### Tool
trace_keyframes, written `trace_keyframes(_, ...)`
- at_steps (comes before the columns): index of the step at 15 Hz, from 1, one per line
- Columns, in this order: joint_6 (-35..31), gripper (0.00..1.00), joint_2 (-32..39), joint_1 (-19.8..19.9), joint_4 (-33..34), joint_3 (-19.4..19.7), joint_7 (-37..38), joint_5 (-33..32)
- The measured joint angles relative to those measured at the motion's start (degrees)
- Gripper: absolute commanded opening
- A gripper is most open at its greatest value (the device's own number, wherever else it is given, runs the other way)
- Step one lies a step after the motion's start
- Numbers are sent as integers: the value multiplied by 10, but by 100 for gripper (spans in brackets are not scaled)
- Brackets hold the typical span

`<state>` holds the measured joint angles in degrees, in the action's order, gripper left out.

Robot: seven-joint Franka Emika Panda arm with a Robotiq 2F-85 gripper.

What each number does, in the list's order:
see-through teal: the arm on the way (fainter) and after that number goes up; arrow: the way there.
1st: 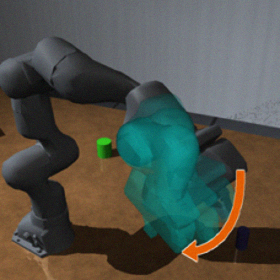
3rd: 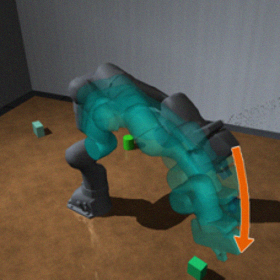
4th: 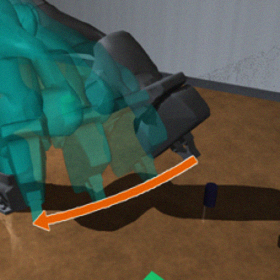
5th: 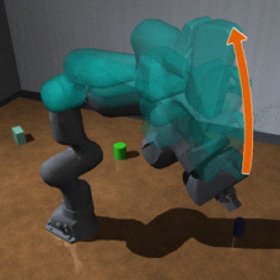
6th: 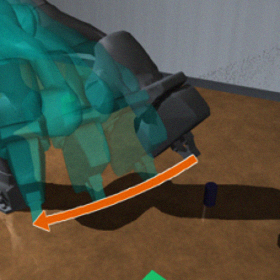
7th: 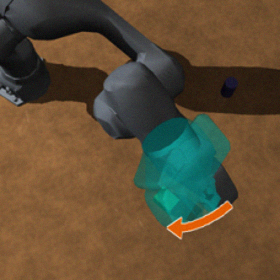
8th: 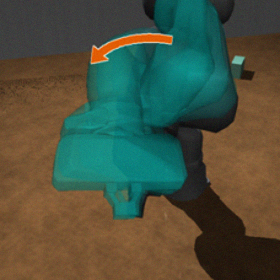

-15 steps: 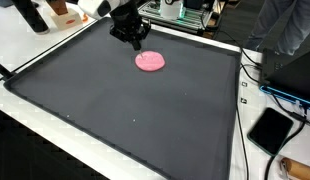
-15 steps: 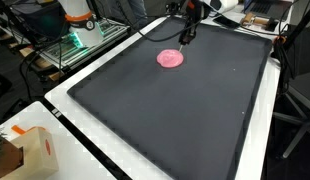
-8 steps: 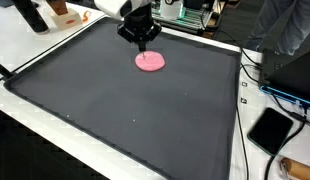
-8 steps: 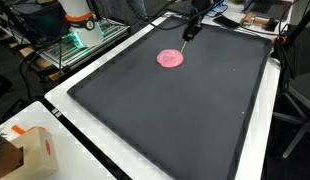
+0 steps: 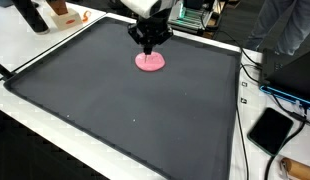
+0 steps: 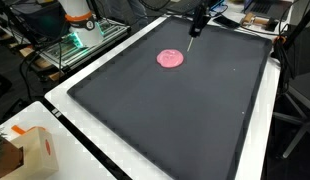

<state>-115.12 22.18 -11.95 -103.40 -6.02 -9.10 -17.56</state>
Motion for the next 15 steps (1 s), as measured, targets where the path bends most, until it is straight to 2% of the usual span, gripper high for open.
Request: trace_keyframes(15,-12,3,-10,-108,-83,-4,317,-241)
